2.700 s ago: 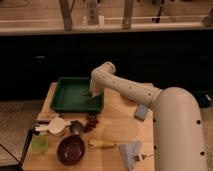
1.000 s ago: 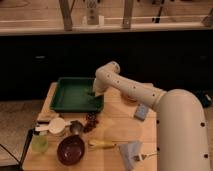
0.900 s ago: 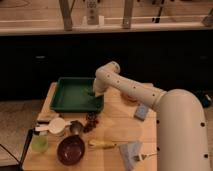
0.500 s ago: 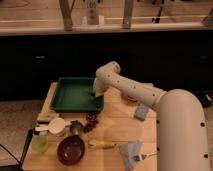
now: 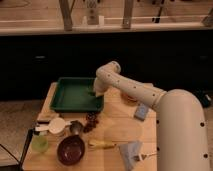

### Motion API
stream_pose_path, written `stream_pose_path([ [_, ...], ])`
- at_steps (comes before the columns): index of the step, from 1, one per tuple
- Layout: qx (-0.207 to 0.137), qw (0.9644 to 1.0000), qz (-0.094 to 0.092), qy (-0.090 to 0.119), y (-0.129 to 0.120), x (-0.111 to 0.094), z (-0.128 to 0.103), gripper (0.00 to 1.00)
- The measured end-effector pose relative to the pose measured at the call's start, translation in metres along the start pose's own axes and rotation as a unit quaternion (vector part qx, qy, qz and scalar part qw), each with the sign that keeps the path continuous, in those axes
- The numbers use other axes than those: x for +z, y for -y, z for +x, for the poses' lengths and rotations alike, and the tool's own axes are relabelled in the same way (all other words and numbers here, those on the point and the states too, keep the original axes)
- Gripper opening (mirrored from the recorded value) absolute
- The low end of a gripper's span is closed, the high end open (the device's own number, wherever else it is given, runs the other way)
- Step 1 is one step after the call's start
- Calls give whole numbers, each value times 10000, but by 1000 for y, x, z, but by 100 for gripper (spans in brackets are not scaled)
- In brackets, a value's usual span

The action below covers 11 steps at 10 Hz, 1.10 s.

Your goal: Place pepper in tray

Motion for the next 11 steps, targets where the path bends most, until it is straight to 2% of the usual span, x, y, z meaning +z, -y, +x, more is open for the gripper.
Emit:
stream_pose_path([
  [9, 49, 10000, -23, 26, 1, 1, 4, 24],
  [10, 60, 10000, -27, 28, 2, 1, 5, 31],
  [11, 63, 10000, -32, 32, 2, 1, 5, 33],
])
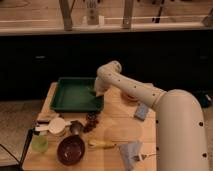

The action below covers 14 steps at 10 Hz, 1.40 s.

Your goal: Place pepper in tray

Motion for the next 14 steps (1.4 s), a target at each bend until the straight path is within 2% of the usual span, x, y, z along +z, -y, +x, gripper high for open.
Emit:
stream_pose_path([
  [1, 2, 10000, 2, 3, 1, 0, 0, 34],
  [3, 20, 10000, -6, 7, 1, 0, 2, 45],
  [4, 22, 10000, -6, 12, 1, -1, 2, 52],
  [6, -25, 10000, 23, 24, 1, -2, -2, 75],
  [7, -54, 10000, 37, 27, 2, -3, -4, 79],
  [14, -275, 9996, 114, 37, 10, -14, -27, 80],
])
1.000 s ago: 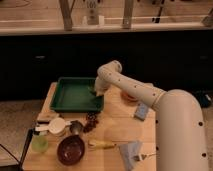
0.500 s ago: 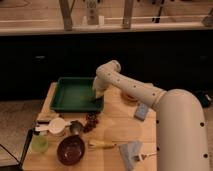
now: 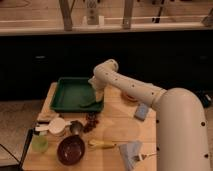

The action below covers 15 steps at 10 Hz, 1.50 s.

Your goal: Place pepper in tray

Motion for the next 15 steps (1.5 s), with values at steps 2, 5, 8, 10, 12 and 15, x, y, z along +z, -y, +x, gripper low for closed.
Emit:
stream_pose_path([
  [2, -32, 10000, -23, 31, 2, -8, -5, 80],
  [5, -38, 9998, -150, 106, 4, -19, -9, 80],
  [8, -45, 9996, -246, 160, 4, -25, -12, 80],
  [10, -35, 9995, -274, 175, 3, -30, -12, 80],
  [12, -43, 9994, -284, 185, 3, -30, -13, 80],
  [15, -42, 9994, -282, 184, 3, -30, -13, 80],
])
